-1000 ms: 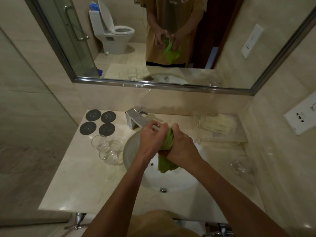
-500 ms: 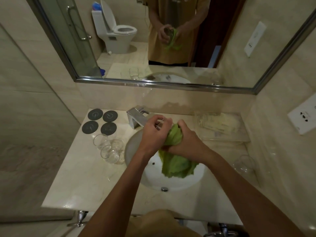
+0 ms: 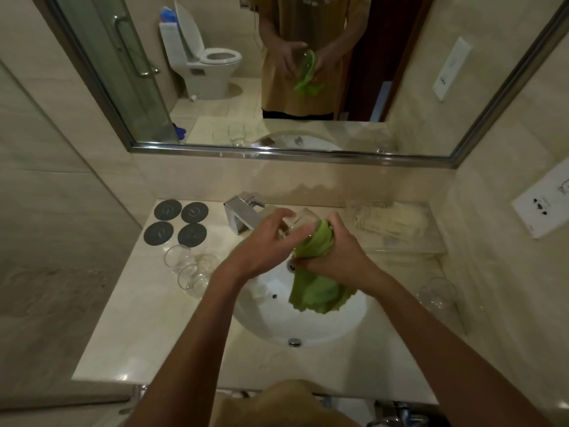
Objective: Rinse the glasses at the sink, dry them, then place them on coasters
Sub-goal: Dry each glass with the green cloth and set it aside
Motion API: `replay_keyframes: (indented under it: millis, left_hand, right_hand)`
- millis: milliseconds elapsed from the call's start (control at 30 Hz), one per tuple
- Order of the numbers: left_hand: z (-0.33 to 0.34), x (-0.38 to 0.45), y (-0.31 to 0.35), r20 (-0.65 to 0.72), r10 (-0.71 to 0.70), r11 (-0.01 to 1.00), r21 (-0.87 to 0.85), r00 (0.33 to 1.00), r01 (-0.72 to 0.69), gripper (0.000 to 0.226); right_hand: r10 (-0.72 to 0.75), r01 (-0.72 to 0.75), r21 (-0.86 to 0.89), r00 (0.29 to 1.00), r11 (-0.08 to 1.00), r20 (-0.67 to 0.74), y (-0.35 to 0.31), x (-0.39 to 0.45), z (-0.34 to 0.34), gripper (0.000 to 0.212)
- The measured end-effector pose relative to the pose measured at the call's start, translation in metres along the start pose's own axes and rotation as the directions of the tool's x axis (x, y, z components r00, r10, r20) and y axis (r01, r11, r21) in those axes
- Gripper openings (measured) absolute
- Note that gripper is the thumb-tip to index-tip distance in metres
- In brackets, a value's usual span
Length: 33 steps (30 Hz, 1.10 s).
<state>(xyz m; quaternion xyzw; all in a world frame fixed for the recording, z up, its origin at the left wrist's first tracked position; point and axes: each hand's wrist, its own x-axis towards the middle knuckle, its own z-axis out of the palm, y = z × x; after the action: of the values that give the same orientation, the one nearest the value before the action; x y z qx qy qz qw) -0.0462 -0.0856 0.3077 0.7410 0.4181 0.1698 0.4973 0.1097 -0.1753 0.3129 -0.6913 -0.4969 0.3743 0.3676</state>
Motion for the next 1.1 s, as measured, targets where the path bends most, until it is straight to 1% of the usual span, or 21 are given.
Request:
replay_keyframes:
  millis: [33, 100, 167, 233, 300, 367, 400, 467, 533, 600, 633, 667, 733, 767, 800, 833, 900, 933, 967, 1033, 1100]
  left_hand:
    - [-0.003, -0.002, -0.003, 0.022, 0.06, 0.997, 0.049, 0.998, -0.061, 0.093]
    - [-0.002, -0.004, -0.005, 0.034, 0.194, 0.976, 0.094, 0.98, -0.196, 0.085]
    - [0.006, -0.008, 0.0, -0.014, 0.33, 0.943, 0.048, 0.944, -0.329, 0.066]
    - [0.016, -0.009, 0.002, -0.112, 0.433, 0.902, 0.045, 0.895, -0.43, 0.046]
    - [0.02, -0.008, 0.004, -0.166, 0.443, 0.896, 0.048, 0.881, -0.441, 0.039]
    - [0.021, -0.007, 0.003, -0.211, 0.401, 0.913, 0.018, 0.891, -0.407, 0.037]
    - [0.022, -0.006, 0.004, -0.244, 0.366, 0.926, 0.0, 0.898, -0.377, 0.037]
    - [0.027, -0.005, 0.005, -0.317, 0.25, 0.957, -0.065, 0.915, -0.284, 0.039]
    - [0.031, -0.003, 0.008, -0.38, 0.109, 0.971, -0.159, 0.918, -0.181, 0.044]
    - [0.03, -0.001, 0.01, -0.424, 0.013, 0.972, -0.208, 0.906, -0.112, 0.048]
    - [0.028, 0.0, 0.012, -0.433, -0.016, 0.972, -0.216, 0.901, -0.087, 0.047]
    - [0.027, 0.0, 0.013, -0.436, -0.041, 0.973, -0.221, 0.899, -0.062, 0.045]
    - [0.025, -0.001, 0.014, -0.439, -0.097, 0.971, -0.238, 0.893, -0.012, 0.044]
    - [0.024, -0.002, 0.014, -0.443, -0.124, 0.967, -0.256, 0.888, 0.007, 0.047]
    - [0.023, -0.002, 0.014, -0.447, -0.143, 0.962, -0.272, 0.883, 0.018, 0.052]
    - [0.023, -0.002, 0.014, -0.448, -0.153, 0.96, -0.281, 0.881, 0.024, 0.054]
    - [0.021, -0.004, 0.015, -0.449, -0.15, 0.96, -0.28, 0.881, 0.02, 0.053]
    - [0.02, -0.004, 0.016, -0.447, -0.149, 0.957, -0.288, 0.882, 0.016, 0.052]
    - [0.018, -0.005, 0.016, -0.445, -0.153, 0.953, -0.304, 0.883, 0.012, 0.053]
    - [0.014, -0.005, 0.015, -0.439, -0.155, 0.942, -0.335, 0.885, -0.001, 0.059]
    - [0.01, -0.005, 0.015, -0.439, -0.142, 0.938, -0.347, 0.887, -0.022, 0.067]
  right_hand:
    - [0.017, -0.021, 0.05, 0.997, 0.999, 0.08, 0.001, -0.001, -0.007, 0.065]
    - [0.038, -0.065, 0.114, 0.973, 0.991, 0.226, 0.002, -0.003, -0.014, 0.062]
    - [0.042, -0.112, 0.188, 0.939, 0.976, 0.34, 0.002, -0.003, -0.014, 0.067]
    - [0.017, -0.109, 0.212, 0.919, 0.971, 0.394, 0.001, -0.003, -0.012, 0.066]
    - [0.021, -0.103, 0.196, 0.925, 0.975, 0.379, -0.002, -0.004, -0.01, 0.061]
    - [0.063, -0.104, 0.118, 0.949, 0.988, 0.31, -0.004, -0.005, -0.008, 0.066]
    - [0.071, -0.081, 0.028, 0.963, 0.996, 0.261, -0.006, -0.004, -0.008, 0.069]
    - [0.03, 0.006, -0.2, 0.985, 0.98, 0.173, -0.014, -0.004, -0.005, 0.071]
    - [-0.049, 0.073, -0.404, 0.996, 0.912, 0.07, -0.019, -0.004, 0.003, 0.072]
    - [-0.162, 0.102, -0.557, 0.985, 0.824, -0.059, -0.019, -0.006, 0.017, 0.074]
    - [-0.262, 0.124, -0.652, 0.958, 0.748, -0.118, -0.015, -0.007, 0.025, 0.076]
    - [-0.387, 0.143, -0.756, 0.909, 0.638, -0.154, -0.008, -0.007, 0.034, 0.076]
    - [-0.601, 0.106, -0.892, 0.773, 0.439, -0.204, 0.005, -0.006, 0.045, 0.069]
    - [-0.676, 0.087, -0.922, 0.706, 0.377, -0.21, 0.009, -0.005, 0.047, 0.063]
    - [-0.723, 0.087, -0.937, 0.661, 0.339, -0.2, 0.013, -0.003, 0.048, 0.058]
    - [-0.749, 0.094, -0.941, 0.633, 0.326, -0.196, 0.015, -0.002, 0.049, 0.055]
    - [-0.755, 0.116, -0.925, 0.618, 0.361, -0.217, 0.016, 0.0, 0.05, 0.056]
    - [-0.735, 0.127, -0.909, 0.636, 0.397, -0.233, 0.016, 0.001, 0.05, 0.059]
    - [-0.693, 0.147, -0.881, 0.679, 0.451, -0.241, 0.013, 0.001, 0.051, 0.063]
    - [-0.542, 0.185, -0.773, 0.808, 0.607, -0.232, 0.002, -0.001, 0.048, 0.068]
    - [-0.325, 0.178, -0.556, 0.929, 0.812, -0.178, -0.012, -0.004, 0.037, 0.065]
